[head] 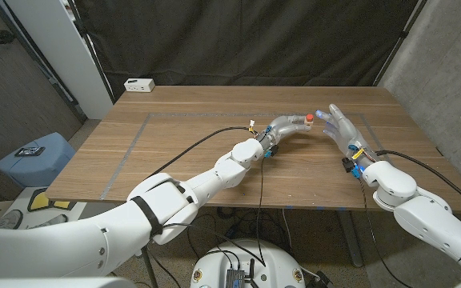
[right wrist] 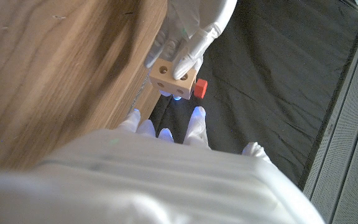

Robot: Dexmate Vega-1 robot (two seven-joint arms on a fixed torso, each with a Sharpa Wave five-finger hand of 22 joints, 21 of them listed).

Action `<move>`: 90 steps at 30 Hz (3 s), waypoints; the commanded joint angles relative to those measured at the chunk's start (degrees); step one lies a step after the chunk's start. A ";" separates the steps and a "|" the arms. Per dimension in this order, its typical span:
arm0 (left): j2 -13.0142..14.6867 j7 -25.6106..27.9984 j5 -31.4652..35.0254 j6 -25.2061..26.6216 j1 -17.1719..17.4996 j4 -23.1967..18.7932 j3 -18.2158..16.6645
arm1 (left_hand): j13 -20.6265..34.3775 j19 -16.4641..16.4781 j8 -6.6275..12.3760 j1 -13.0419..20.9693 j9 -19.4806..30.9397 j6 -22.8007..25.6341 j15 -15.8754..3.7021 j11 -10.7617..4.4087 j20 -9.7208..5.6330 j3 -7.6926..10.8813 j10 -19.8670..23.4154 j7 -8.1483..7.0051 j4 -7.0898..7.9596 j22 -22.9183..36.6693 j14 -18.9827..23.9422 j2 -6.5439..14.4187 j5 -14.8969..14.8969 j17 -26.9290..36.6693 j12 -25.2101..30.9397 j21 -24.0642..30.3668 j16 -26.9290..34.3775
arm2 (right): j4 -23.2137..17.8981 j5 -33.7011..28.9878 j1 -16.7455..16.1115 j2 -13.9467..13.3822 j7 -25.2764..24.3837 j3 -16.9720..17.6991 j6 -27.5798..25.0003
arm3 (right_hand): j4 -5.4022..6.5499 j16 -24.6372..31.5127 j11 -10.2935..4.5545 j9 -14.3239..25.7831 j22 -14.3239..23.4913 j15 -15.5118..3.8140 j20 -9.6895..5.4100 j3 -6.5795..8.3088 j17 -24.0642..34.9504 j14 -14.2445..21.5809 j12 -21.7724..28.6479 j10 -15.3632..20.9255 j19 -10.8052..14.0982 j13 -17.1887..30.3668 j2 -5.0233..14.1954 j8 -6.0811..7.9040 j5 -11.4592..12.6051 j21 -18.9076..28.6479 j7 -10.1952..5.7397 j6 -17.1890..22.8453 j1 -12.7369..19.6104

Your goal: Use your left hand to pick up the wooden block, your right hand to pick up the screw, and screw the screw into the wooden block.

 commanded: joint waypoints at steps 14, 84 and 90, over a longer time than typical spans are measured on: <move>0.05 0.21 -0.12 0.59 0.25 -0.40 -0.02 | 0.43 -0.05 0.15 0.19 0.10 0.47 -3.31 -0.99 -0.12 -0.38 1.82 -0.22 0.02 0.28 0.83 -0.32 -0.03 0.12 0.57 0.52 0.26 | 3.72 -0.21 3.93 1.32 1.82 -2.95 1.78 | 0.09 -0.18 0.12 0.10 0.11 -0.21 -0.19 0.01 0.18 -7.79 -0.27 -3.84 -0.30 0.11 0.10 -0.10 0.31 -0.24 -0.59 -0.65 0.50; -3.28 -1.90 -2.00 -1.71 -2.90 8.49 -1.28 | 0.49 -0.19 -0.12 -1.50 0.13 -0.12 -2.52 -1.05 0.38 -1.40 1.74 -2.65 1.13 0.31 0.71 0.00 -0.50 0.06 0.07 0.49 0.52 | 4.99 1.26 5.32 1.80 1.31 -5.50 1.67 | 0.46 -0.08 -0.13 0.21 0.13 -0.27 -0.56 -0.04 0.29 -7.68 -0.04 -3.62 -0.24 0.15 0.25 0.81 0.55 -0.19 -0.92 1.28 0.28; -3.52 -2.00 -2.08 -1.73 -3.08 8.97 -1.30 | 0.52 -0.14 0.19 -2.45 0.15 0.82 -2.52 -1.14 0.30 -1.64 2.76 -3.54 1.49 0.31 1.17 -0.05 -0.65 0.07 0.32 0.52 0.65 | 4.49 1.42 4.75 1.61 1.04 -5.23 1.49 | 0.47 -0.07 -0.26 0.22 0.13 -0.24 -0.55 -0.04 0.29 -7.64 0.01 -3.49 -0.24 0.16 0.24 0.90 0.56 -0.19 -0.95 1.61 0.28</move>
